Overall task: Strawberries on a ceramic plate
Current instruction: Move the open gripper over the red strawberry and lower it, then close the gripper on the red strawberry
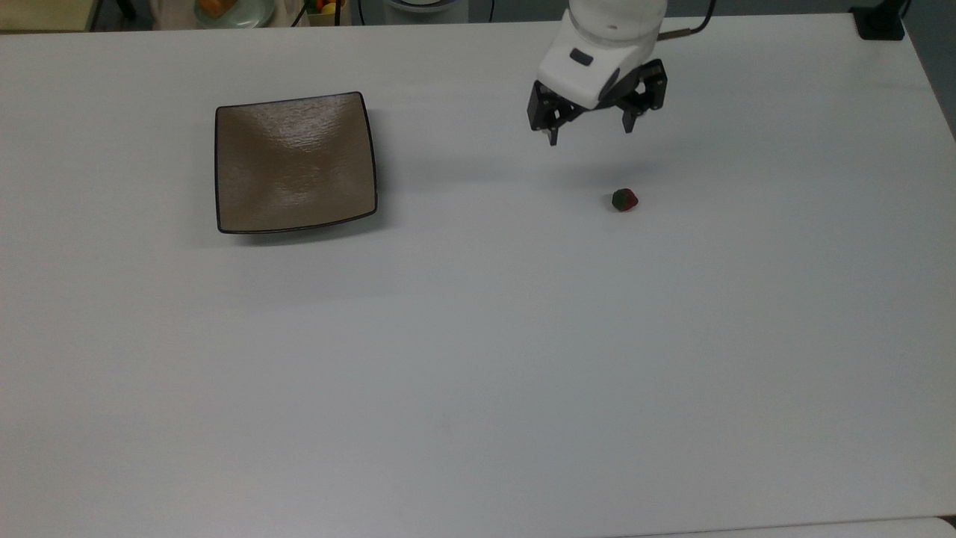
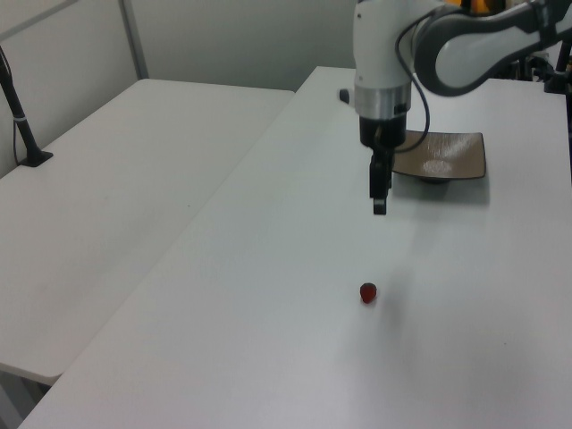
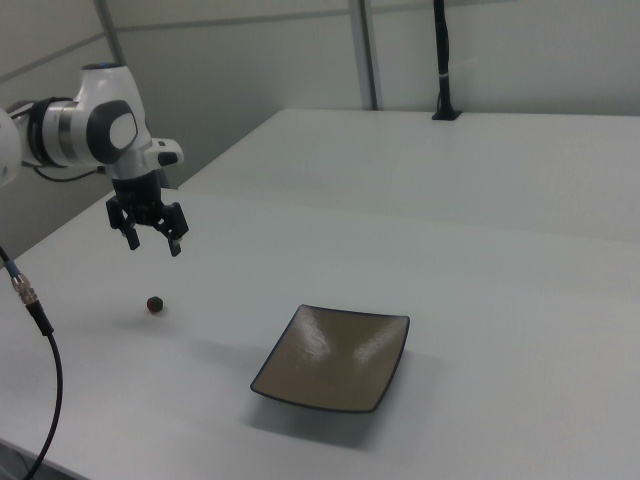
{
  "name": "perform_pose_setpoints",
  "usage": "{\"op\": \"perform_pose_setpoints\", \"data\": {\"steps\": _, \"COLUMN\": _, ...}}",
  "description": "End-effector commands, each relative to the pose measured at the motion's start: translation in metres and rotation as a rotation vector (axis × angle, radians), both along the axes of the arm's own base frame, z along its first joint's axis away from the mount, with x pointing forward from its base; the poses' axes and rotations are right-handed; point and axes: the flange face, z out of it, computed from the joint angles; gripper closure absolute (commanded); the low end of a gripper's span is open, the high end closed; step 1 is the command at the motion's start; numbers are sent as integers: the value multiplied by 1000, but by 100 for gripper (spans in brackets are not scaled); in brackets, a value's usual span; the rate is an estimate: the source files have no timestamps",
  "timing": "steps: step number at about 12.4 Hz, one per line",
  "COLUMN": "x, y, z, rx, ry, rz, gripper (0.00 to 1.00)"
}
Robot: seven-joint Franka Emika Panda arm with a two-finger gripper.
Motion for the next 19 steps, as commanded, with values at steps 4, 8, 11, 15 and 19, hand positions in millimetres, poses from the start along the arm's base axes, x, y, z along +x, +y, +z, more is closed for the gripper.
{"op": "perform_pose_setpoints", "data": {"steps": 4, "x": -2, "y": 40, "z": -53, "rx": 20, "ry": -36, "rz": 41, "gripper": 0}}
{"op": "perform_pose_setpoints", "data": {"steps": 8, "x": -2, "y": 61, "z": -89, "rx": -1, "ry": -59, "rz": 87, "gripper": 0}}
{"op": "perform_pose_setpoints", "data": {"steps": 11, "x": -3, "y": 67, "z": -108, "rx": -37, "ry": -57, "rz": 120, "gripper": 0}}
{"op": "perform_pose_setpoints", "data": {"steps": 15, "x": -14, "y": 79, "z": -137, "rx": -84, "ry": -36, "rz": 187, "gripper": 0}}
{"op": "perform_pose_setpoints", "data": {"steps": 19, "x": -18, "y": 81, "z": -145, "rx": -90, "ry": -23, "rz": 197, "gripper": 7}}
